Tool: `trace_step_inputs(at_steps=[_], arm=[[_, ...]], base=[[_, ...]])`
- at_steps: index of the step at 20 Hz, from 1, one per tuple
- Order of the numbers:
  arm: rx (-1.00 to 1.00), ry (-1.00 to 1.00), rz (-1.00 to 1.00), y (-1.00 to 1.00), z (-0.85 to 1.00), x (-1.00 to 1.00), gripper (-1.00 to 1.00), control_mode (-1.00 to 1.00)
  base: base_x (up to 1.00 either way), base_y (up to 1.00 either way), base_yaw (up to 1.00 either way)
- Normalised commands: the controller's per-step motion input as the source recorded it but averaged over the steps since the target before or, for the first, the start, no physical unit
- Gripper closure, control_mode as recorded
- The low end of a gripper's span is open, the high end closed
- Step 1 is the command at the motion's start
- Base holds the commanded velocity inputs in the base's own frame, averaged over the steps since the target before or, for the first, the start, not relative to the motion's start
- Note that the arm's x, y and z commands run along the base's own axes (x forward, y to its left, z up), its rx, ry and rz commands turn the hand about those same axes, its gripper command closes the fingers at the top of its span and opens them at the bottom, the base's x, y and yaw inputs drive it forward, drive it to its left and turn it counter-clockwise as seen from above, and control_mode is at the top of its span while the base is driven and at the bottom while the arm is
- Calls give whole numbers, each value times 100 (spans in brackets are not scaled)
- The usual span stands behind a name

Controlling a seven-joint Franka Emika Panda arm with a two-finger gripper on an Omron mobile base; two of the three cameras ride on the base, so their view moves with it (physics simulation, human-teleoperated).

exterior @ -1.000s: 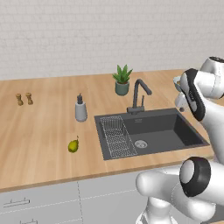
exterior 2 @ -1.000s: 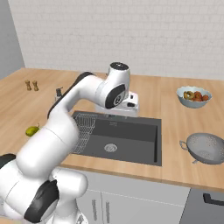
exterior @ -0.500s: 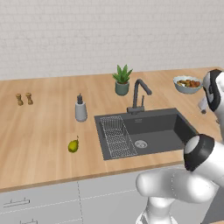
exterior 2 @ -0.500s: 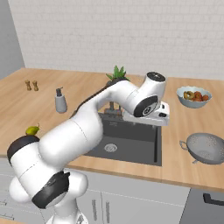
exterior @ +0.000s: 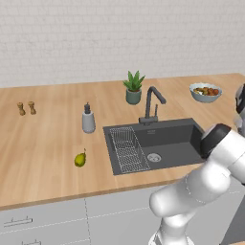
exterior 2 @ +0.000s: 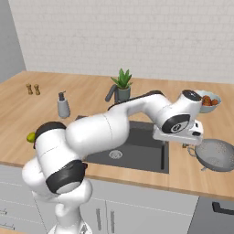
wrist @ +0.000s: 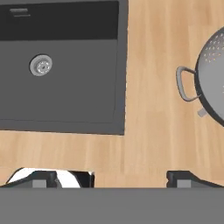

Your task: Put the colander in the sink, put the pear in the colander, and turn on the sink faucet and pour water over the colander.

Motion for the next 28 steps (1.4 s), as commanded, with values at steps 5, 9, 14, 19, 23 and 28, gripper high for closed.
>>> trace_step_inputs(at_steps=[5, 9, 14, 19, 23, 28], arm=[[0, 3, 0, -56, -34, 0, -100, -100], [-1, 2, 0, -38, -20, 0, -100, -100], [-3, 1, 1, -28, -6, 0, -100, -100], [-3, 1, 5, -19, -3, 0, -100, -100], [-7, 1, 6, -10, -18, 0, -100, -100], [-11, 0, 8, -13, -25, 0, -100, -100]], base=[[0, 0, 0], [0, 0, 0], [0, 0, 0], [0, 0, 0], [0, 0, 0], [0, 0, 0]])
